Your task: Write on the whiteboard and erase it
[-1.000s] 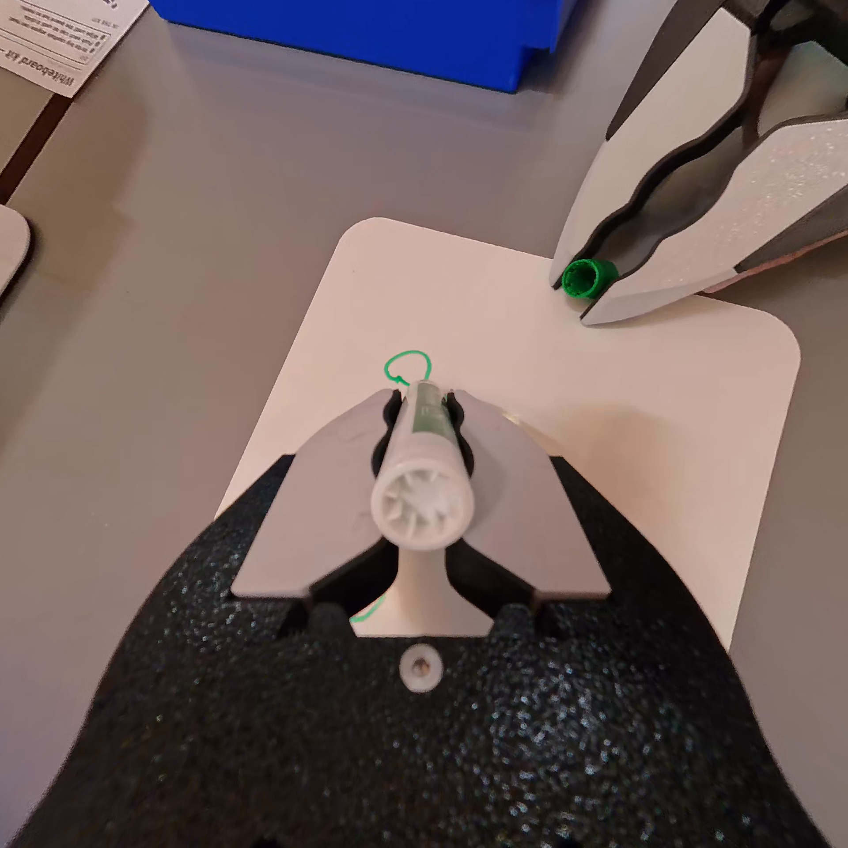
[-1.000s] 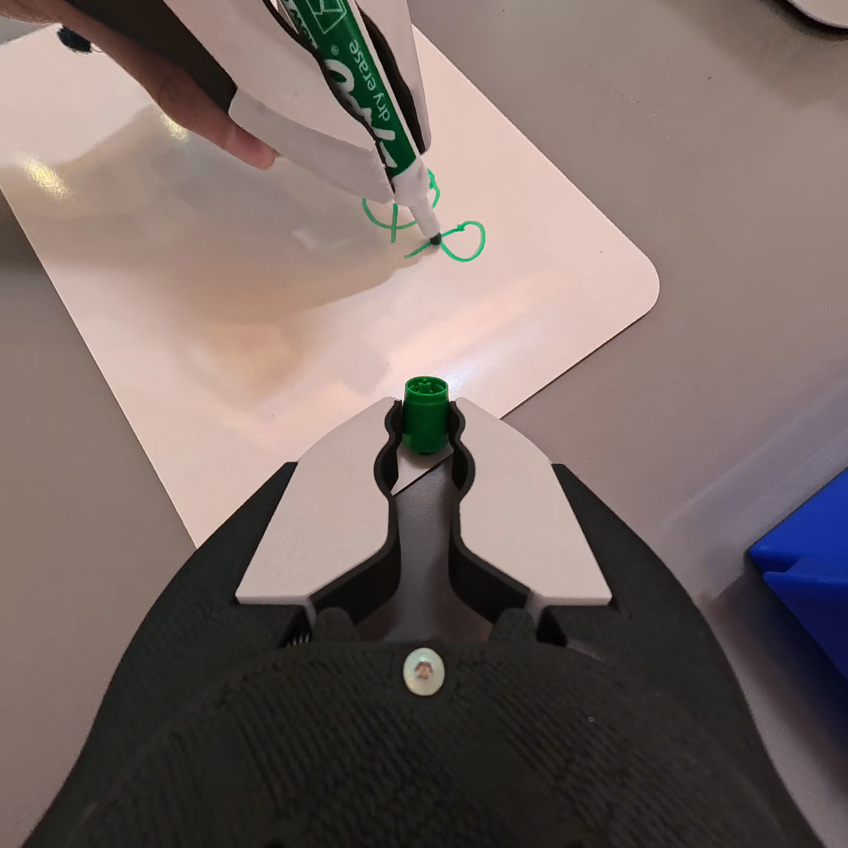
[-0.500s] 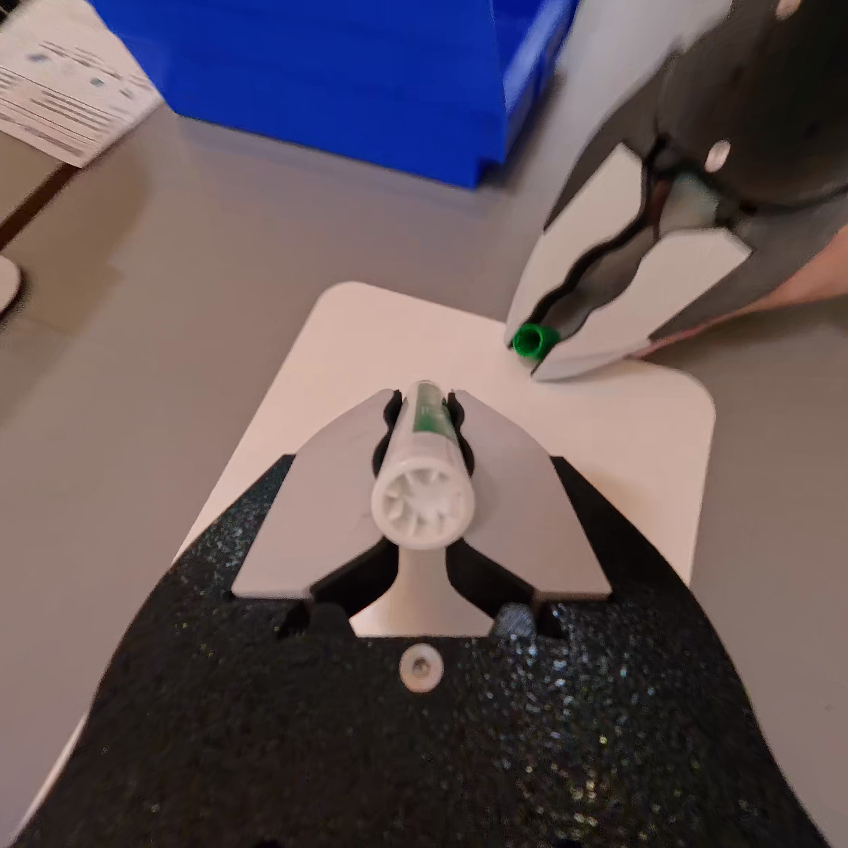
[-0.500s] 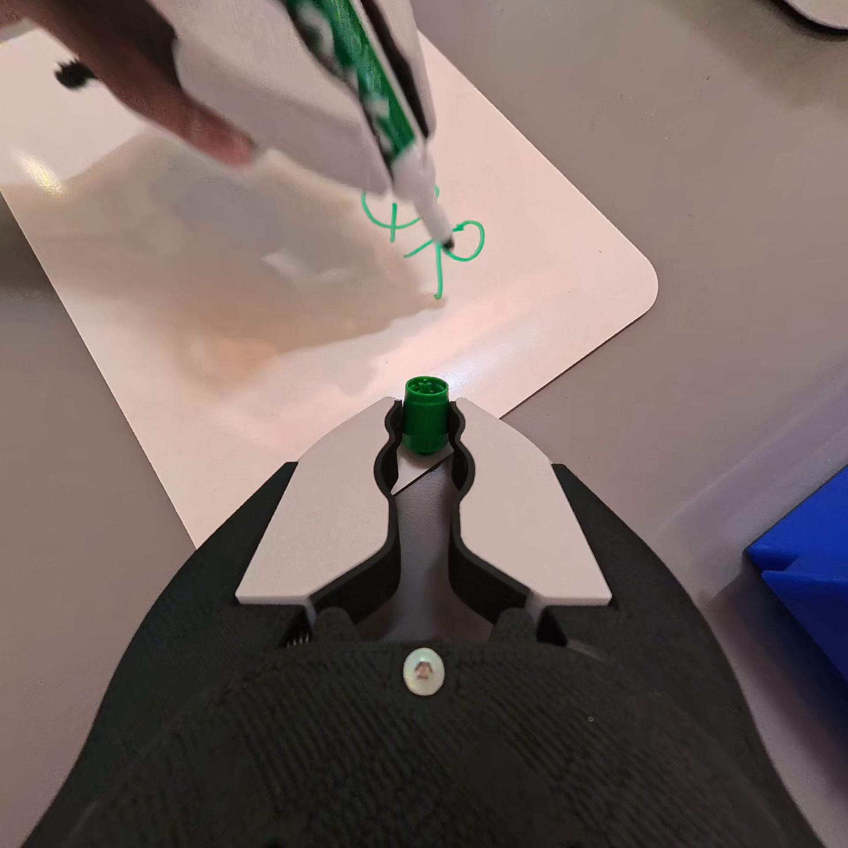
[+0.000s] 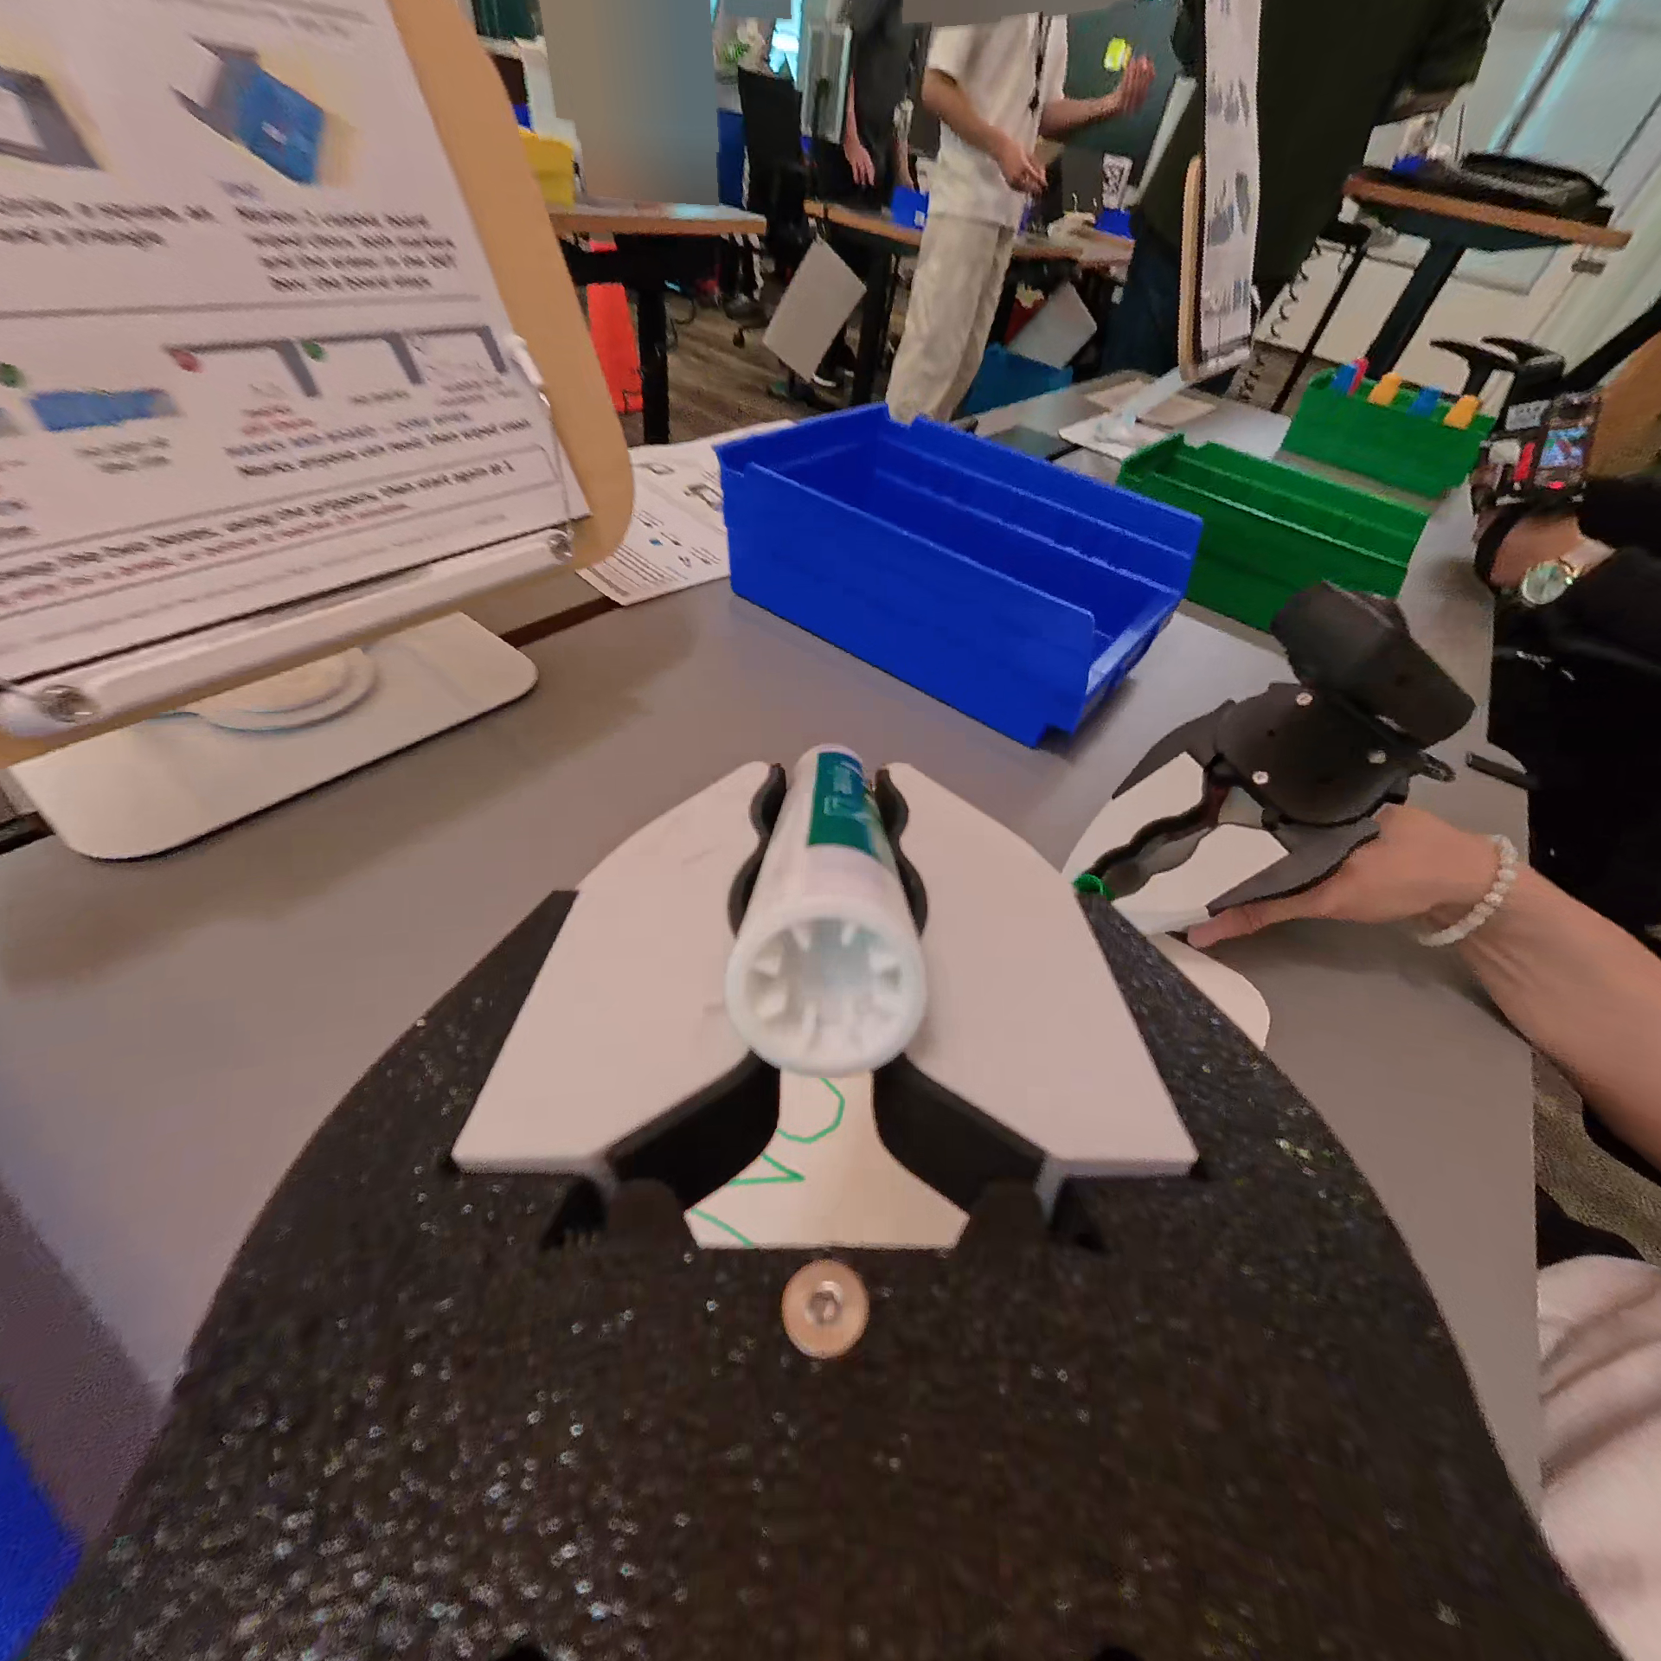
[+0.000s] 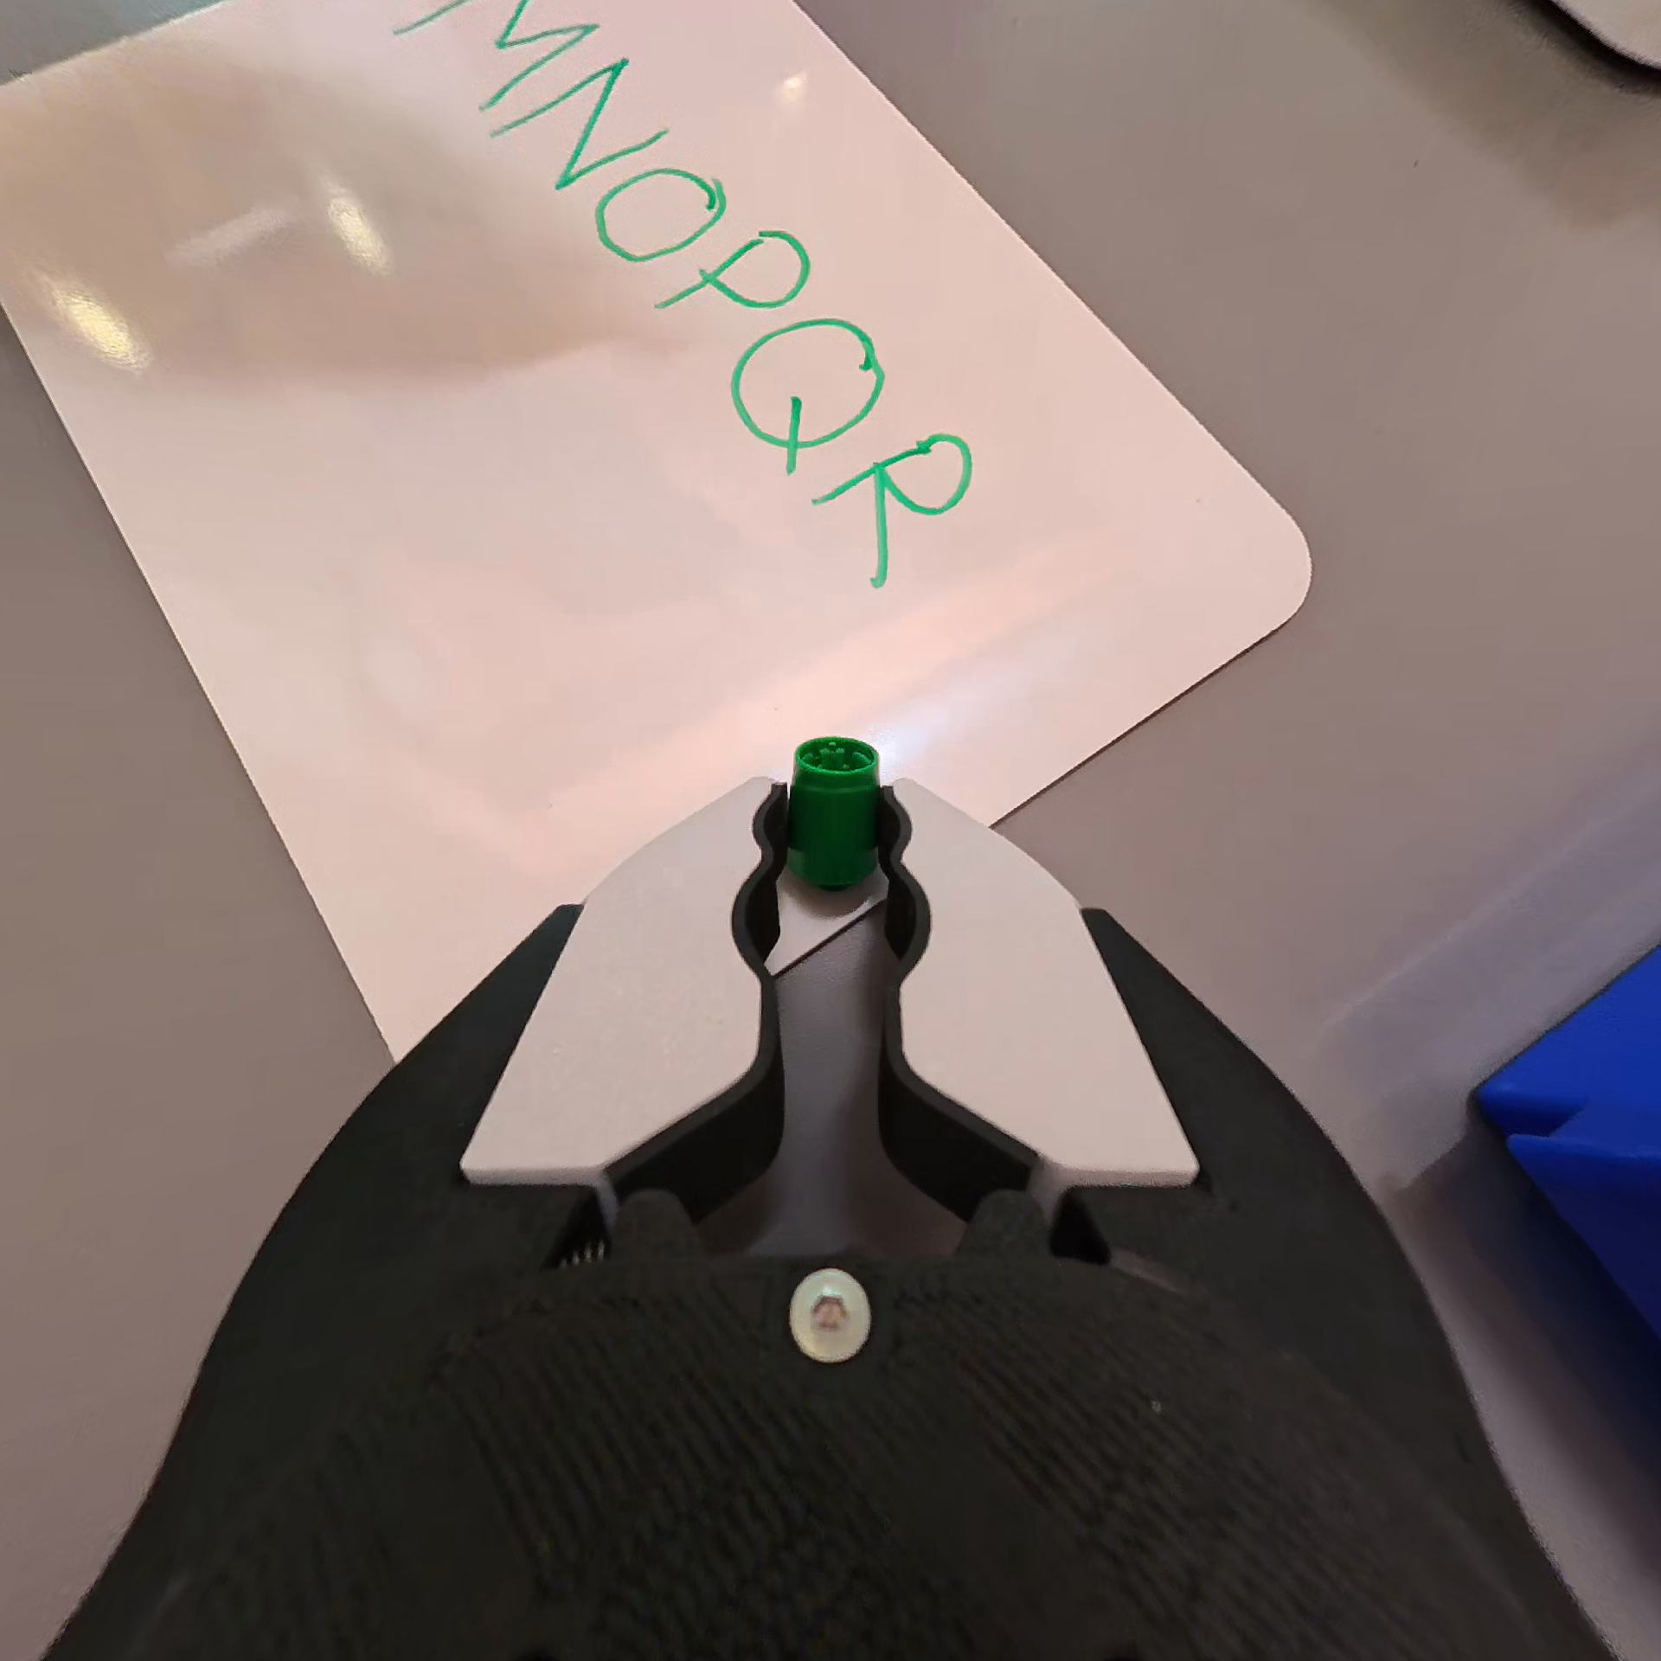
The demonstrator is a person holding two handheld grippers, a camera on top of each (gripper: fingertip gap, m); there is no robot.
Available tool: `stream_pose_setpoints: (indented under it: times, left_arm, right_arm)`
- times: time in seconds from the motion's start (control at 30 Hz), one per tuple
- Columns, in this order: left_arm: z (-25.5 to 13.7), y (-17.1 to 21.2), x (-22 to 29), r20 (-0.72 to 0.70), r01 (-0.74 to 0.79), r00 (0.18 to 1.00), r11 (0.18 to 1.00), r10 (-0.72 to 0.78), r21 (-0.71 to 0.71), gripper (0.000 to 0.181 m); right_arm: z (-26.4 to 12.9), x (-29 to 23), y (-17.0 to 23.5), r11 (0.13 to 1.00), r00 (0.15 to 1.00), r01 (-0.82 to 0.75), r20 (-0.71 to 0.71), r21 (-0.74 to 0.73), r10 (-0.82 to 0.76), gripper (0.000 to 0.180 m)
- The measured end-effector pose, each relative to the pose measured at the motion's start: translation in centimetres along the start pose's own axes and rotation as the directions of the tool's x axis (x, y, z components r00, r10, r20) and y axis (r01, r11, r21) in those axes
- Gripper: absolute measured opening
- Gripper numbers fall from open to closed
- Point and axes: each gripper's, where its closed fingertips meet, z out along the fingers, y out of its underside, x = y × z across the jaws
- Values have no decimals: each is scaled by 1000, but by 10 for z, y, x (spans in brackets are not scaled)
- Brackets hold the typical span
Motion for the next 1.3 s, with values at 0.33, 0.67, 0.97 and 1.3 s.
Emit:
stream_pose_setpoints:
  times: [0.33,0.67,0.97,1.3]
  left_arm:
    - [-25,3,11,-58,8,998,1000,-7,25,19]
    - [30,42,104,-374,-38,928,995,-1,-96,20]
    - [46,54,121,-398,-104,917,981,31,-161,19]
    - [56,73,125,-364,-159,929,958,62,-241,19]
  right_arm:
    - [-11,0,-12,995,996,84,-21,60,-83,19]
    - [-36,-22,-58,932,969,246,-65,267,-237,19]
    - [-32,-35,-65,914,943,332,-106,232,-316,19]
    - [-30,-41,-75,895,917,390,-182,219,-355,20]
